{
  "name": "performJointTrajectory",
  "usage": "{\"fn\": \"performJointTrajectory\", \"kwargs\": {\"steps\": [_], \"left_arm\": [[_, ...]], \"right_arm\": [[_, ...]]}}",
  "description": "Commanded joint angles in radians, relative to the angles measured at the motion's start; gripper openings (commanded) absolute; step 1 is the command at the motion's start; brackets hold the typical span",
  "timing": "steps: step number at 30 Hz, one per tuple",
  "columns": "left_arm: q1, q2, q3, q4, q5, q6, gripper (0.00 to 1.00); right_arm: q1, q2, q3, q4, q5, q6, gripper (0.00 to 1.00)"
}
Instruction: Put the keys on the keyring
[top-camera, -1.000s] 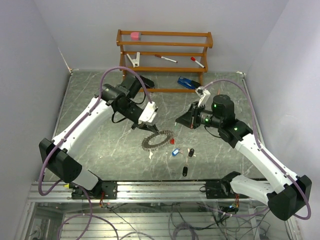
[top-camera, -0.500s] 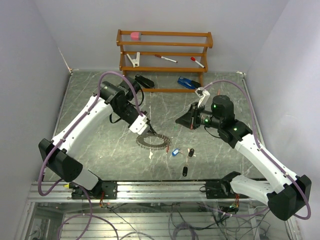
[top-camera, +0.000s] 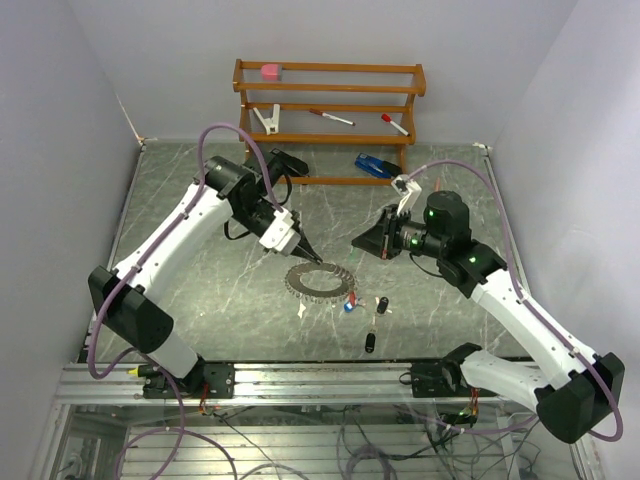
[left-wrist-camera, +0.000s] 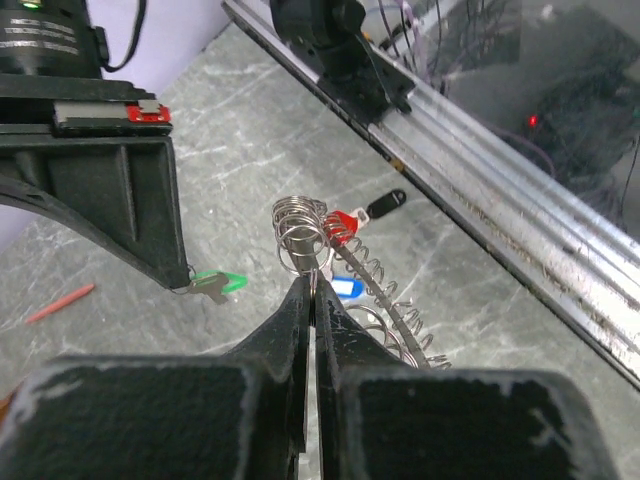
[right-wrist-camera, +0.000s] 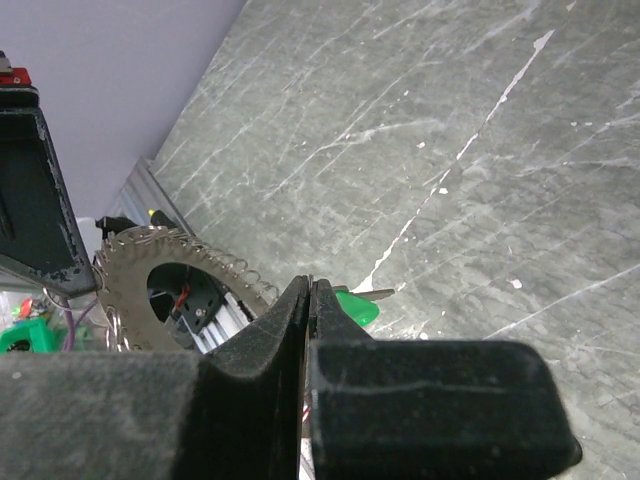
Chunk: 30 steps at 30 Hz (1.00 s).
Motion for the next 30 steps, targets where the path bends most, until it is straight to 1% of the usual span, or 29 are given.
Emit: {"fn": "performJointTrajectory", "kwargs": {"steps": [1,6,7,12,18,23,27,30], "left_arm": [[0.03,0.009,-0.006,0.021,0.228,-0.079,0.07],[0.083,0.027,-0.065,-0.009,0.409,-0.123,0.07],[0.09,0.027,-0.078,-0.008,0.42,-0.134,0.07],[0.093,0.025,-0.105,-0.006,0.424,-0.182,0.07],[0.093,0.062,-0.073,-0.003,0.425,-0.258,0.07],[0.095,0.102,-0.057,-0.007,0.424,-0.282,0.07],[0.108,0.106,-0.077,-0.008,0.422,-0.264,0.07],[0.126,0.106,-0.073,-0.008,0.419,-0.284,0.07]], "right_arm": [[0.004,-0.031,0.028,-0.01,0.009,-0.021,0.0],[0.003,-0.032,0.045,-0.025,0.013,-0.031,0.0],[0.003,-0.03,0.047,-0.025,0.012,-0.032,0.0],[0.002,-0.022,0.053,-0.02,0.009,-0.028,0.0],[0.003,-0.005,0.058,-0.01,0.0,-0.02,0.0],[0.003,-0.006,0.052,-0.041,0.024,-0.044,0.0],[0.002,0.08,0.041,-0.121,0.057,-0.06,0.0],[0.003,0.122,0.009,-0.09,0.058,-0.041,0.0]]}}
